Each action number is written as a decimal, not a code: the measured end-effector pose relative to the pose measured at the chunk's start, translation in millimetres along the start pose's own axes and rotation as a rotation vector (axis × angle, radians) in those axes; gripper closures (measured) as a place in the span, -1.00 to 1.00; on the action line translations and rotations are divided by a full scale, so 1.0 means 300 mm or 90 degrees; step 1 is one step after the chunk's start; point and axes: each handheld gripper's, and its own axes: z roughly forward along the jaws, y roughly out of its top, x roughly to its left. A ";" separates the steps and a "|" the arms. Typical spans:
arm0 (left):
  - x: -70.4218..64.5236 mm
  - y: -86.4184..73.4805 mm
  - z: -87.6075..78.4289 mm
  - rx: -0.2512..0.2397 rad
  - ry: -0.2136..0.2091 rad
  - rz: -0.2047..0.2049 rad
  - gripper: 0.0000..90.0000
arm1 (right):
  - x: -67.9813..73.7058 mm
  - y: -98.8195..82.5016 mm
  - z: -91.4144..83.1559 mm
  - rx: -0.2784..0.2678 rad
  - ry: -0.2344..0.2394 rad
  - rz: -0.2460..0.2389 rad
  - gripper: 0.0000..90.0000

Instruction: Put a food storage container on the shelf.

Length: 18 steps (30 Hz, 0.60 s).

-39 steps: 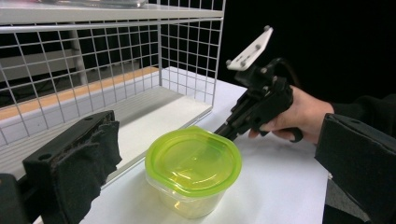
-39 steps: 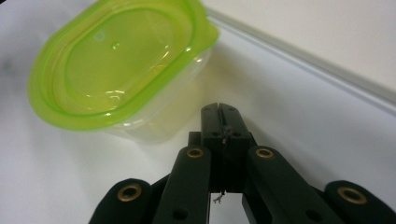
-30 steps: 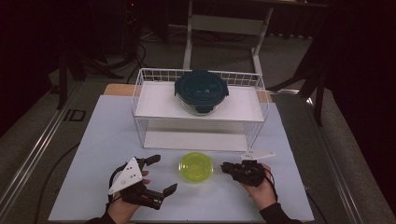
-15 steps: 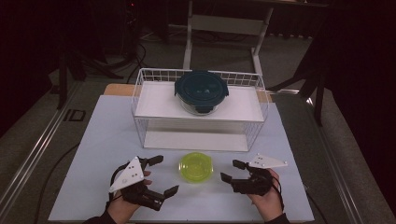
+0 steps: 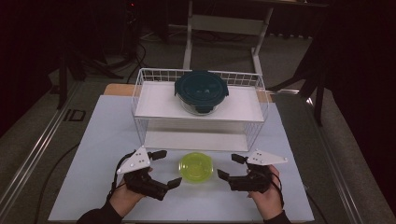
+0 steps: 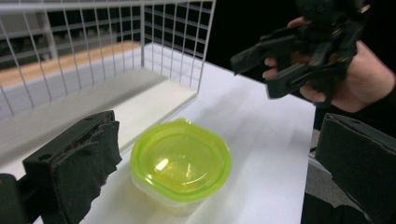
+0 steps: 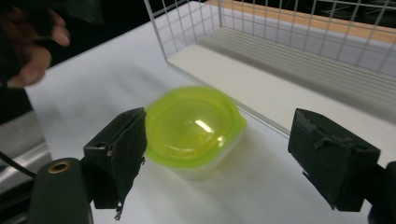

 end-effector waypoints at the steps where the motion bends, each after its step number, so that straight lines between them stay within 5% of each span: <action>1: 0.003 0.001 0.003 0.000 -0.002 -0.008 -0.99 | 0.000 0.004 -0.001 -0.005 0.001 0.005 -0.59; 7: 0.029 -0.003 0.020 -0.019 -0.035 -0.060 -0.99 | -0.008 0.033 0.002 -0.026 0.029 0.012 -0.62; 14: 0.056 -0.012 0.059 0.032 -0.022 -0.094 -0.99 | -0.031 0.042 0.041 0.004 0.043 0.088 -0.76; 18: 0.083 -0.029 0.083 0.057 -0.029 -0.151 -0.99 | -0.052 0.033 0.071 0.032 0.073 0.150 -0.69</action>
